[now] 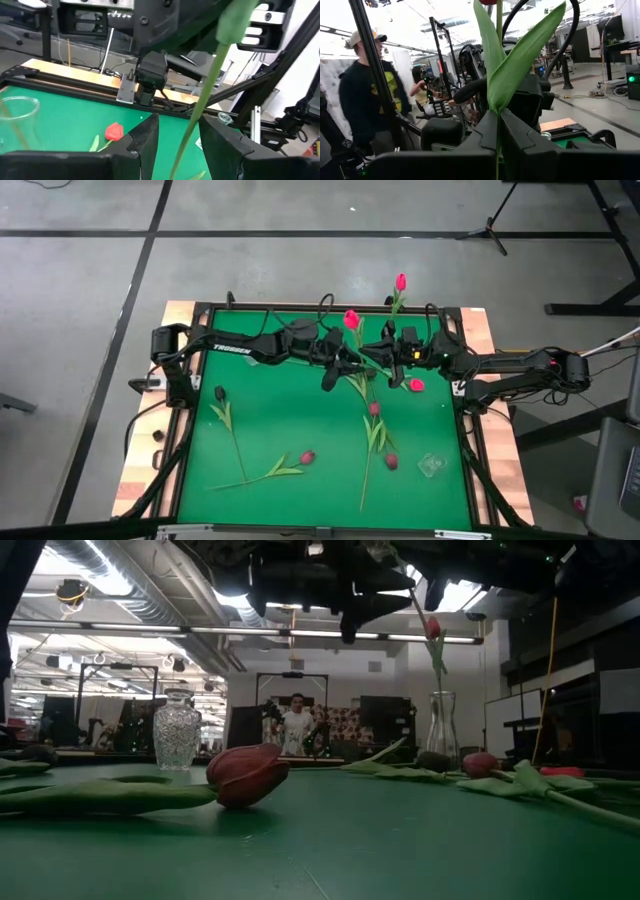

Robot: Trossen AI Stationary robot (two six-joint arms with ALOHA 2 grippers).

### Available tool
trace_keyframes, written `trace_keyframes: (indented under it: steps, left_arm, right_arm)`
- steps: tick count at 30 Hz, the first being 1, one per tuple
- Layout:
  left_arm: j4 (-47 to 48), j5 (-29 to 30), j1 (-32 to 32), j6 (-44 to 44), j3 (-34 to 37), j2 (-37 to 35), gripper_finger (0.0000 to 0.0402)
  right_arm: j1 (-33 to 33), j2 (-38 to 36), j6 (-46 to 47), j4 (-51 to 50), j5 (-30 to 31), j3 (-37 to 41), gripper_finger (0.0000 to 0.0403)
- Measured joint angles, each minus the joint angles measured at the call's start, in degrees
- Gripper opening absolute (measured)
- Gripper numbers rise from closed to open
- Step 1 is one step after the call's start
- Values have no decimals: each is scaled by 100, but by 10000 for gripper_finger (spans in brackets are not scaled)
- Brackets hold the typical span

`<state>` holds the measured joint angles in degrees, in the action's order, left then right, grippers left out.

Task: Sort flowers into vase by color
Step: Put the left pink flower into the top right transparent vase

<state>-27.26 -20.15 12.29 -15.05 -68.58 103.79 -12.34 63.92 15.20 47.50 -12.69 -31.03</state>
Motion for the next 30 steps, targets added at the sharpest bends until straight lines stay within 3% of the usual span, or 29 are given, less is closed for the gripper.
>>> trace_keyframes:
  steps: [8,20,30]
  left_arm:
    - [-2,86,-12,4,0,0,123]
    - [-31,131,-89,76,0,0,11]
    - [-39,229,-116,102,4,0,3]
  right_arm:
    - [0,0,107,-15,-88,0,7]
    - [-2,0,173,-157,-178,0,7]
    - [-4,-18,284,-255,-234,-3,34]
